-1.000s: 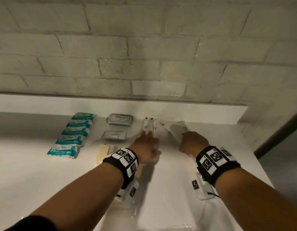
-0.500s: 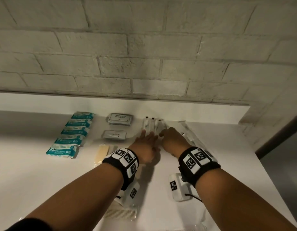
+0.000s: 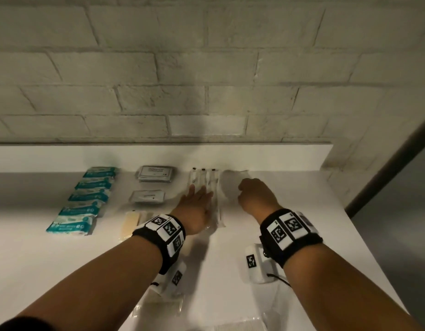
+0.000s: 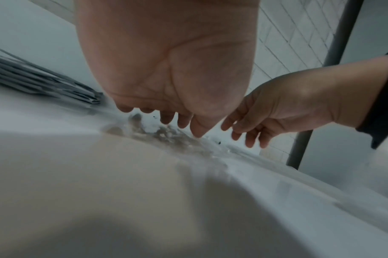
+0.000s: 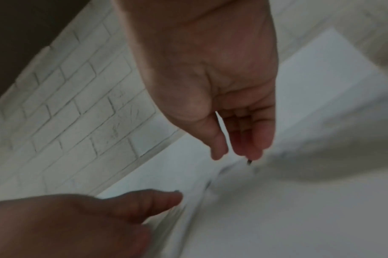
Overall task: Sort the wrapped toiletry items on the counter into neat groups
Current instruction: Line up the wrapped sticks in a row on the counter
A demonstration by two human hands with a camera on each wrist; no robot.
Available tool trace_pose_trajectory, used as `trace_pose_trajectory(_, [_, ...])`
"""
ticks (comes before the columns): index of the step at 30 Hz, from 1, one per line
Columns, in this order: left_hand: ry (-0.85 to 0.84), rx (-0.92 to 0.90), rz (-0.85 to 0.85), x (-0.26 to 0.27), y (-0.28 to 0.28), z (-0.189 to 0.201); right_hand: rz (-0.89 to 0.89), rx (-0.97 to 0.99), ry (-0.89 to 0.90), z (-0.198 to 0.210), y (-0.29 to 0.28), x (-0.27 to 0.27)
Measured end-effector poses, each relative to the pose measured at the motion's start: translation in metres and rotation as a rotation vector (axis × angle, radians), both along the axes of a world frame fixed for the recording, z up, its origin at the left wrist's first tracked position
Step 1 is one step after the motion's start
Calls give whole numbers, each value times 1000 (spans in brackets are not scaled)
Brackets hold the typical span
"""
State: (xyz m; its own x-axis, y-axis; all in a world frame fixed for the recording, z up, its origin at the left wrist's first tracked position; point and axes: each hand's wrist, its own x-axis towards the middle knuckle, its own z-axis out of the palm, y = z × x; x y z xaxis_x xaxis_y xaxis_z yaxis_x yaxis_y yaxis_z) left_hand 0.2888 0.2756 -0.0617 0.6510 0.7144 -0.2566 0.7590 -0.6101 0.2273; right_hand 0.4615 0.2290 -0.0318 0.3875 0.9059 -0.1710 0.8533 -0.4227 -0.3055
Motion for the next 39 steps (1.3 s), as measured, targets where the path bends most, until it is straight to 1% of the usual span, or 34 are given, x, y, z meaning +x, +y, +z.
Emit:
trace_pose_trajectory(2, [-39,17,-47,3,-4,2,-129,-65,-77,10,-14,18])
trace_pose_trajectory(3, [-45,15,-72,4,-5,1,-165,-124,-108,13,-20,24])
trace_pose_trajectory(4, [-33,6,-90,5,-5,1,-178,-184,-129,15,-26,27])
trace_pose_trajectory(6, [18,12,-127,6,-5,0,-149,-277,-138,12,-30,27])
trace_pose_trajectory(8, [58,24,-152,5,-4,-1,-113,-301,-117,5,-26,21])
trace_pose_trajectory(10, [60,-1,-141,4,-3,0,-92,-270,-66,1,-16,15])
trace_pose_trajectory(12, [56,-28,-125,3,-2,0,-65,-202,0,-3,1,9])
trace_pose_trajectory(14, [44,-47,-118,4,-3,1,-25,-125,30,-6,16,1])
trace_pose_trajectory(17, [27,-46,-107,4,-3,0,42,-4,26,-18,33,-11])
trace_pose_trajectory(19, [28,-38,-106,3,-3,0,70,17,33,-23,35,-14])
trace_pose_trajectory(22, [31,-12,-106,4,-4,1,118,29,-18,-17,27,-3])
trace_pose_trajectory(23, [23,-9,-104,5,-3,2,101,47,-35,-13,24,5])
trace_pose_trajectory(25, [2,-21,-115,8,-2,2,10,91,-82,-7,16,25])
trace_pose_trajectory(27, [9,-41,-152,10,-1,1,-101,62,-137,-1,6,44])
trace_pose_trajectory(29, [53,-51,-184,12,-2,-1,-138,-43,-119,4,-3,55])
trace_pose_trajectory(31, [67,-52,-191,12,-3,-1,-106,-112,-71,8,-9,55])
trace_pose_trajectory(34, [55,-60,-188,12,-4,0,-66,-138,35,6,-3,42])
trace_pose_trajectory(36, [37,-67,-179,12,-4,-1,-44,-110,114,0,6,28])
trace_pose_trajectory(39, [20,-68,-166,12,-3,-2,-2,-39,156,-7,16,12])
